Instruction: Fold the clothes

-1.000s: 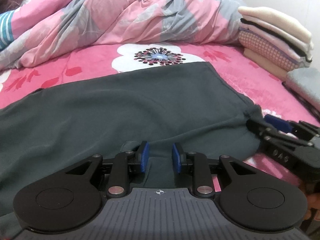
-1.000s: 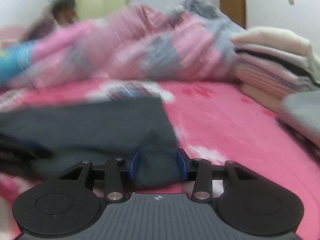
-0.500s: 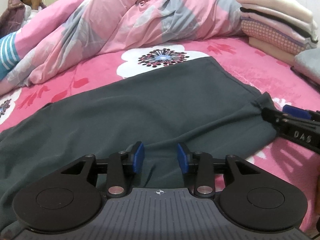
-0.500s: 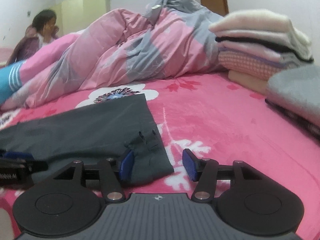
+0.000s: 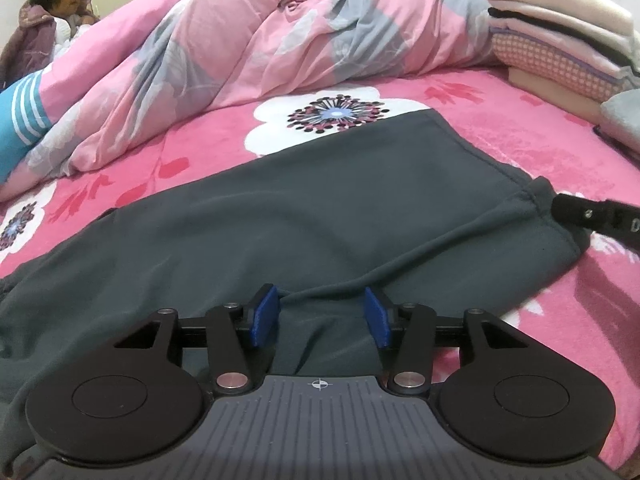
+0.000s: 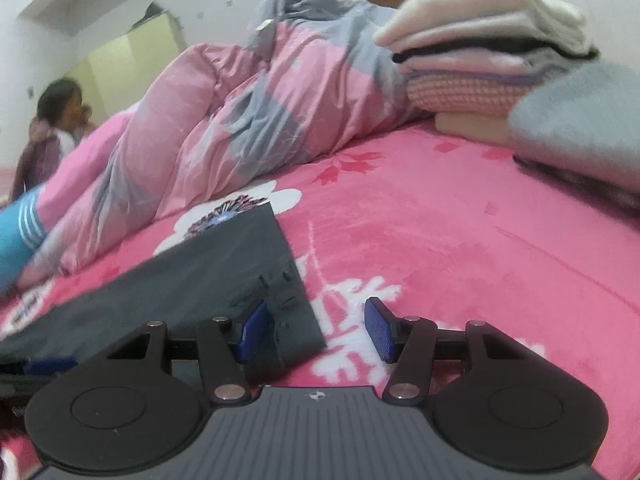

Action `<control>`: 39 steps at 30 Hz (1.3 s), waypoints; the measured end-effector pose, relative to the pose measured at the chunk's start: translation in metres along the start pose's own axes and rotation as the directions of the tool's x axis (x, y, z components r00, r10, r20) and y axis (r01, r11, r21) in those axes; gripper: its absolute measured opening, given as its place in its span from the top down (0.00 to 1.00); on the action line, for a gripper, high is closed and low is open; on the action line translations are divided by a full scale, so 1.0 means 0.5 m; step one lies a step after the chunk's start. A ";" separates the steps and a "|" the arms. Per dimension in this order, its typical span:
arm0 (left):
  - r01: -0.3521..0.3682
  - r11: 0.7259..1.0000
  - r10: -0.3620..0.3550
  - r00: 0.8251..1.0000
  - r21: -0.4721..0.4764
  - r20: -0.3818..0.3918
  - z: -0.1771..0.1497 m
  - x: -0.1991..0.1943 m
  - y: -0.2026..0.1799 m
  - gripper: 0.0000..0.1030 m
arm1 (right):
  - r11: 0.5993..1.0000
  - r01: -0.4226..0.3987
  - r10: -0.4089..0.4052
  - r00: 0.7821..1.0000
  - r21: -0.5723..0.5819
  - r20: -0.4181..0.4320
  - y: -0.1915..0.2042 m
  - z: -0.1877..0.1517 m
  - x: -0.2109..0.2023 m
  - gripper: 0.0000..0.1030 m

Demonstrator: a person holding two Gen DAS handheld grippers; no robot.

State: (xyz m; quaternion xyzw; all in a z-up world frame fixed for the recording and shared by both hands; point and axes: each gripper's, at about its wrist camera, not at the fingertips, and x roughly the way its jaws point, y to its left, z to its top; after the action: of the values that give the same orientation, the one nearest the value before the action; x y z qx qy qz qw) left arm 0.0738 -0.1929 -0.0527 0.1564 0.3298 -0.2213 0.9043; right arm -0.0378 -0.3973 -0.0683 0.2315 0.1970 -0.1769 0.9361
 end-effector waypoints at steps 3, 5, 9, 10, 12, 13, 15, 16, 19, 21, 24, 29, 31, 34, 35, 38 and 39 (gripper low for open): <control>-0.007 1.000 0.007 1.000 0.005 0.007 -0.002 -0.001 -0.002 0.53 | 0.998 -0.024 0.024 1.000 0.057 0.003 -0.016 0.003 -0.004 0.45; -0.013 1.000 0.013 1.000 0.009 0.013 -0.005 -0.001 -0.004 0.52 | 0.995 -0.038 0.038 0.999 0.092 0.006 -0.026 0.004 -0.006 0.45; -0.018 1.000 0.018 1.000 0.002 0.021 -0.008 -0.001 -0.003 0.49 | 0.981 -0.077 0.077 0.997 0.177 0.010 -0.049 0.007 -0.010 0.45; -0.017 1.000 0.017 1.000 -0.003 0.022 -0.008 -0.001 -0.002 0.49 | 0.976 -0.088 0.087 0.996 0.198 0.011 -0.055 0.008 -0.010 0.45; -0.014 1.000 0.015 1.000 -0.013 0.025 -0.010 -0.001 0.001 0.47 | 0.966 -0.107 0.107 0.994 0.235 0.012 -0.066 0.007 -0.011 0.45; -0.014 1.000 0.015 1.000 -0.018 0.028 -0.011 -0.001 0.003 0.46 | 0.961 -0.118 0.119 0.993 0.251 0.013 -0.072 0.007 -0.011 0.45; -0.013 1.000 0.014 0.999 -0.028 0.032 -0.013 0.000 0.006 0.44 | 0.953 -0.137 0.137 0.990 0.271 0.018 -0.081 0.004 -0.012 0.45; -0.011 0.999 0.012 0.999 -0.033 0.035 -0.014 0.000 0.007 0.44 | 0.952 -0.143 0.144 0.989 0.272 0.019 -0.083 0.003 -0.012 0.45; -0.004 0.999 0.006 0.999 -0.042 0.041 -0.017 0.000 0.010 0.44 | 0.955 -0.151 0.152 0.988 0.256 0.015 -0.081 0.001 -0.015 0.45; 0.001 0.999 0.001 0.999 -0.047 0.046 -0.019 0.000 0.012 0.44 | 0.954 -0.159 0.164 0.987 0.255 0.005 -0.079 0.003 -0.019 0.44; 0.012 0.998 -0.009 0.999 -0.057 0.054 -0.023 0.000 0.017 0.44 | 0.936 -0.194 0.204 0.979 0.292 -0.004 -0.087 0.004 -0.035 0.41; 0.030 0.997 -0.025 0.997 -0.073 0.068 -0.029 -0.001 0.023 0.44 | 0.900 -0.250 0.278 0.960 0.356 -0.028 -0.093 -0.005 -0.061 0.37; 0.039 0.996 -0.033 0.997 -0.080 0.073 -0.031 -0.002 0.025 0.43 | 0.897 -0.251 0.285 0.958 0.363 -0.042 -0.086 -0.015 -0.073 0.37; 0.054 0.995 -0.047 0.995 -0.086 0.083 -0.035 -0.002 0.029 0.43 | 0.897 -0.255 0.298 0.952 0.360 -0.068 -0.063 -0.037 -0.094 0.37; 0.060 0.994 -0.052 0.995 -0.087 0.086 -0.036 -0.002 0.031 0.43 | 0.899 -0.258 0.303 0.950 0.354 -0.078 -0.052 -0.046 -0.101 0.36; 0.084 0.992 -0.075 0.993 -0.096 0.092 -0.038 -0.002 0.038 0.42 | 0.915 -0.264 0.301 0.950 0.304 -0.083 -0.016 -0.065 -0.117 0.30; 0.093 0.990 -0.084 0.992 -0.101 0.092 -0.038 -0.001 0.041 0.41 | 0.920 -0.264 0.299 0.951 0.289 -0.082 -0.007 -0.067 -0.115 0.24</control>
State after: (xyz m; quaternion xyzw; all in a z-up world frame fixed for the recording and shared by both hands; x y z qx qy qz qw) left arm 0.0735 -0.1671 -0.0634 0.0838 0.3078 -0.2500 0.9142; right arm -0.0983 -0.3698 -0.0710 0.3956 0.1930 -0.0513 0.8965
